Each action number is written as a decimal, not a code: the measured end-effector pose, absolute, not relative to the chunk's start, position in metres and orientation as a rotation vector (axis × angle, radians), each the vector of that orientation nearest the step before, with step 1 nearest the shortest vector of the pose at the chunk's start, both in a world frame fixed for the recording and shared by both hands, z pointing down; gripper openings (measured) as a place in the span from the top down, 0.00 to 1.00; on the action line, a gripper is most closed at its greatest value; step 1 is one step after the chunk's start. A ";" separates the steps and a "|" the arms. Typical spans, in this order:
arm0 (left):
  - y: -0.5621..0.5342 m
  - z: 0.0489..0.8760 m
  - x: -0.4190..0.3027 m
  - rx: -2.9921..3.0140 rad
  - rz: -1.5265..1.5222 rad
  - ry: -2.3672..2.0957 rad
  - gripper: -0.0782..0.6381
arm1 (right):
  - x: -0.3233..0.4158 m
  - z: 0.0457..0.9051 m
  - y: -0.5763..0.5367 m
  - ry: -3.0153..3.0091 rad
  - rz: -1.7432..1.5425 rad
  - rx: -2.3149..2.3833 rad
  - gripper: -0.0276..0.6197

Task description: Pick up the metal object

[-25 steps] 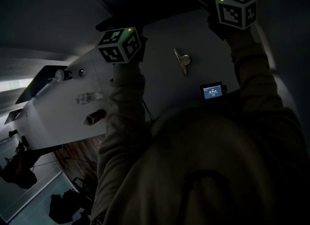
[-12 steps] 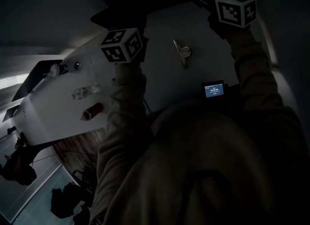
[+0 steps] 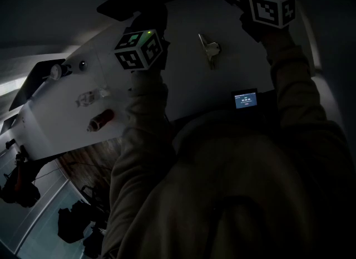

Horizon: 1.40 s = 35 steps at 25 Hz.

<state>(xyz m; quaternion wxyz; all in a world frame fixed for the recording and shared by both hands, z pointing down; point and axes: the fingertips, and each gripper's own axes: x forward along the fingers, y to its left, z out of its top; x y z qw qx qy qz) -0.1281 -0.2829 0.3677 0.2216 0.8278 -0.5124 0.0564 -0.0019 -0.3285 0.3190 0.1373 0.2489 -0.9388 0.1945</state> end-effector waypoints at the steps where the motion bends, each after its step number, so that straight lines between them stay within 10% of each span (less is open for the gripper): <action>1: -0.281 0.373 -0.129 2.279 0.161 -1.413 0.88 | -0.001 0.324 -0.328 -2.712 0.578 0.721 0.93; 35: -0.224 0.569 -0.098 2.019 0.266 -1.267 0.88 | 0.018 0.520 -0.284 -2.502 0.910 0.647 0.93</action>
